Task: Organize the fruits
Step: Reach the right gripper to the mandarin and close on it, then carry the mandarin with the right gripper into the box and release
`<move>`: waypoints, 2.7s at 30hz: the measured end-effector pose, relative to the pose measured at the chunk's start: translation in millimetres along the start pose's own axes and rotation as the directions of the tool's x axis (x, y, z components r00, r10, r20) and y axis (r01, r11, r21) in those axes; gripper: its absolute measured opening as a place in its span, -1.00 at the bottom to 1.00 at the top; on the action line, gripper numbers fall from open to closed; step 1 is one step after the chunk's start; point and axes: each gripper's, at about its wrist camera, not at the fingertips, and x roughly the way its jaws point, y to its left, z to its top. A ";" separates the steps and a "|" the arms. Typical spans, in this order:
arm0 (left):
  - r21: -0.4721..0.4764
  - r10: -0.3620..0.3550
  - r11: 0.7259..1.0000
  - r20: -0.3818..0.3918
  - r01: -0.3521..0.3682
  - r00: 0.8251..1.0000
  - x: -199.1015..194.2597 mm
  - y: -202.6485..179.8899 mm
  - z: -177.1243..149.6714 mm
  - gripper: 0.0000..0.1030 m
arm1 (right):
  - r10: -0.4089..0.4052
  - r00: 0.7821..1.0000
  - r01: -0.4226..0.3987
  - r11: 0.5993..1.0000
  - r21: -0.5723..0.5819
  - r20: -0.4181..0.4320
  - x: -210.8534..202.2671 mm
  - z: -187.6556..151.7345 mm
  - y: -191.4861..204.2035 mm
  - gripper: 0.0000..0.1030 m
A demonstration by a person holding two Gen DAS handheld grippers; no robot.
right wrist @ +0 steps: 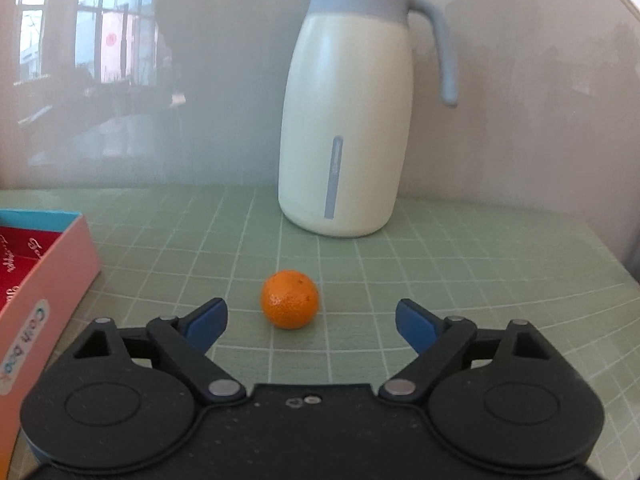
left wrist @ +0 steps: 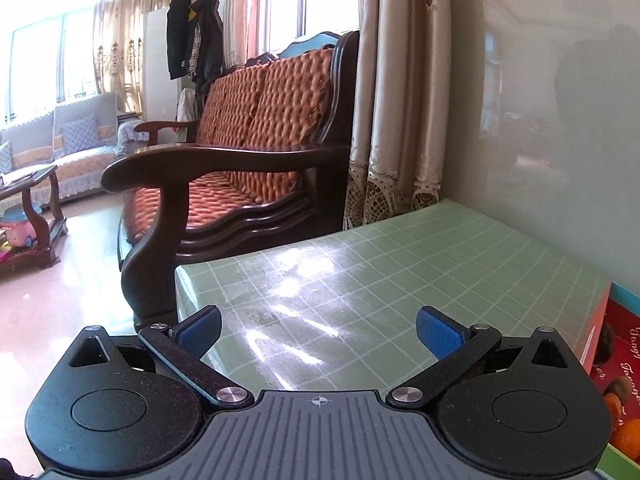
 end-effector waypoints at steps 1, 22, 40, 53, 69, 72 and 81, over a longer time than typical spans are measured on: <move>-0.002 0.003 1.000 0.000 -0.003 1.000 0.4 1.1 0.2 0.99 | 0.003 1.000 -0.003 1.000 -0.002 -0.011 4.8 1.2 0.9 0.62; 0.018 0.001 1.000 -0.012 -0.001 1.000 1.9 -2.4 -0.9 0.99 | 0.051 0.994 -0.053 0.999 -0.014 -0.100 36.9 8.2 3.5 -0.17; 0.014 -0.015 1.000 -0.018 0.015 1.000 -1.2 -4.4 -0.4 0.99 | 0.103 0.993 -0.102 0.995 0.014 -0.057 21.7 10.1 0.2 -0.28; 0.027 -0.063 0.998 -0.057 0.065 0.996 -1.2 -12.2 -2.5 0.99 | 0.203 0.979 -0.202 0.979 -0.039 0.026 -18.9 17.6 24.4 -0.28; 0.046 -0.072 0.996 -0.076 0.075 0.995 -4.2 -17.6 -6.3 0.99 | 0.327 0.943 -0.320 0.943 -0.096 0.064 -46.2 20.2 58.4 -0.28; 0.051 -0.074 0.996 -0.074 0.078 0.995 -3.9 -17.8 -6.1 0.99 | 0.359 0.931 -0.350 0.930 -0.114 0.070 -51.6 20.2 65.2 -0.28; 0.055 -0.082 0.995 -0.086 0.087 0.993 -1.7 -17.7 -5.5 0.99 | 0.441 0.895 -0.428 0.890 -0.160 0.062 -60.3 18.1 88.5 -0.28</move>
